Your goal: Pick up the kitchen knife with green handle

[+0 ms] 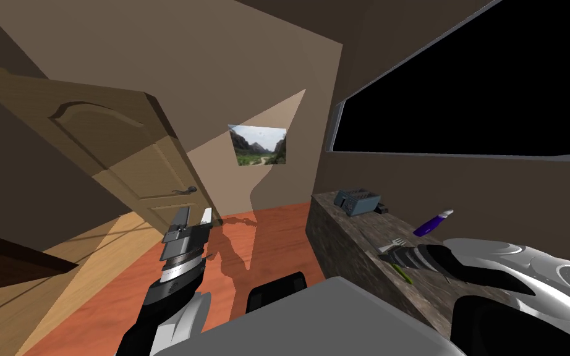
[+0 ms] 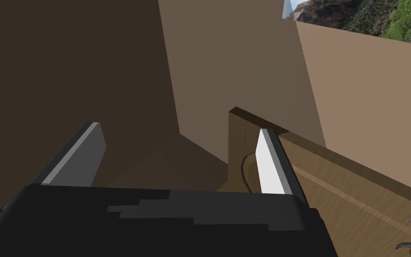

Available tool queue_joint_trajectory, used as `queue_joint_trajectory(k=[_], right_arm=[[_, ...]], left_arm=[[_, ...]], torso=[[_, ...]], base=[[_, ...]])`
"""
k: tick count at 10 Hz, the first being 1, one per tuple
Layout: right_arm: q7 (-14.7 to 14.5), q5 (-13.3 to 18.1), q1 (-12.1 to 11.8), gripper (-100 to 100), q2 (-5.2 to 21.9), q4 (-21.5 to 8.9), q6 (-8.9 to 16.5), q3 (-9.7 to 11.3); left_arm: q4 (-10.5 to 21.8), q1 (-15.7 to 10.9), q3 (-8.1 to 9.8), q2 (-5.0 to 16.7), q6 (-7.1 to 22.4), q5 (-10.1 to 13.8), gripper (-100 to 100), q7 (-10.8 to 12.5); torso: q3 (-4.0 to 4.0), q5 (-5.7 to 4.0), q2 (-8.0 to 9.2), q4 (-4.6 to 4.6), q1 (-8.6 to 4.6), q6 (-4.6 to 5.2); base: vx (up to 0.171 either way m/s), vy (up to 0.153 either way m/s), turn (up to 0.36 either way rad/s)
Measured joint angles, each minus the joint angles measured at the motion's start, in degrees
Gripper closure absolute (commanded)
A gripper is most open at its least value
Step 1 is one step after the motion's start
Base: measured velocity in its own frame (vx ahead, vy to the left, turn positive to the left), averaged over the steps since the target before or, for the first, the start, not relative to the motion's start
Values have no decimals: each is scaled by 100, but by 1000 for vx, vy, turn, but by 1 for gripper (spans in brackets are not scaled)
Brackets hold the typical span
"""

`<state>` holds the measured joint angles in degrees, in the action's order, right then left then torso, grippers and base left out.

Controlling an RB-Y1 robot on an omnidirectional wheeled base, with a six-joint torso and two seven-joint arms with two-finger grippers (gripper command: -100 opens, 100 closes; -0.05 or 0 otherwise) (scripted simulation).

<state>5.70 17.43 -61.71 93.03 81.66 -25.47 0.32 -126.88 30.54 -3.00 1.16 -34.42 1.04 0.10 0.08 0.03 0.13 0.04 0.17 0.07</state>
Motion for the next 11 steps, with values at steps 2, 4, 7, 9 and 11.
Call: queue_joint_trajectory(k=[2,4,7,9,11], right_arm=[[55,328,341,-100,-245,-357,-282,-18],[71,425,452,-100,-285,-713,-389,-5],[115,790,769,-100,-537,-1231,-733,-106],[146,1111,1077,-100,-800,-1608,-1035,-169],[180,1192,1125,-100,-800,-1926,-1131,-188]], left_arm=[[0,0,0,0,0,0,0,0],[0,0,0,0,0,0,0,0],[0,0,0,0,0,0,0,0],[0,0,0,0,0,0,0,0],[0,0,0,0,0,0,0,0]], torso=[[0,2,1,0,6,-2],[-3,-1,-4,-1,-5,1],[0,1,0,0,0,1],[0,2,1,0,6,-1],[-2,-1,-3,-1,-6,1]], base=[[-27,25,49],[-19,15,100],[-29,33,102],[-28,27,57],[-18,13,81]])
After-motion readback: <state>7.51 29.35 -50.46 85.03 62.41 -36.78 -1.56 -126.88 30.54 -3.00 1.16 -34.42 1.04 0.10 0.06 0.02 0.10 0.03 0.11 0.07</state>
